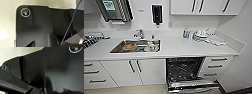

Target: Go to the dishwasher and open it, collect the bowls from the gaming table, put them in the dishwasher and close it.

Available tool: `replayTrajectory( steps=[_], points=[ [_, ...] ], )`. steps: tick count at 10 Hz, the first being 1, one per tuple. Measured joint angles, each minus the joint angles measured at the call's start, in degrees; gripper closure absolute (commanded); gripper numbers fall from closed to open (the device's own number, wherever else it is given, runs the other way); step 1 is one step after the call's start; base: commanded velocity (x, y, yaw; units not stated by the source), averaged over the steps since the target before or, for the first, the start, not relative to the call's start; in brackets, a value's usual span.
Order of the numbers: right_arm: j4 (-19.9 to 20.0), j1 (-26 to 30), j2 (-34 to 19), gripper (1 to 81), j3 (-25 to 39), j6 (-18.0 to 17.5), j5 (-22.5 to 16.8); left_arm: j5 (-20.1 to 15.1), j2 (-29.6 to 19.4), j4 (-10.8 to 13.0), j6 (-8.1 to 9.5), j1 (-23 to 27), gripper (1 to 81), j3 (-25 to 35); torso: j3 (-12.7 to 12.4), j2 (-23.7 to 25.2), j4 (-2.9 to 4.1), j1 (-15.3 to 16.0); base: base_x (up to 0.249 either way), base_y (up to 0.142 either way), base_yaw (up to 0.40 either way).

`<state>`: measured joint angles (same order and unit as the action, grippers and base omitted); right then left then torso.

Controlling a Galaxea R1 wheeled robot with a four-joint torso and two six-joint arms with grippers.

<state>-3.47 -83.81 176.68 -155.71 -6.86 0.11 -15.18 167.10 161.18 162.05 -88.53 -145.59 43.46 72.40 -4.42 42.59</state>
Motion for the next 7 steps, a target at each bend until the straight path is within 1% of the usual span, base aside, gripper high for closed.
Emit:
replayTrajectory(
  steps=[7],
  points=[
    [0.00,0.46,0.50,1.0,-0.02,0.00,0.29,-0.22,0.05,0.00,0.00,0.74,1.0,-0.02,0.07,-13.95,0.00,-9.01,0.000,0.000,0.000]
  ],
)
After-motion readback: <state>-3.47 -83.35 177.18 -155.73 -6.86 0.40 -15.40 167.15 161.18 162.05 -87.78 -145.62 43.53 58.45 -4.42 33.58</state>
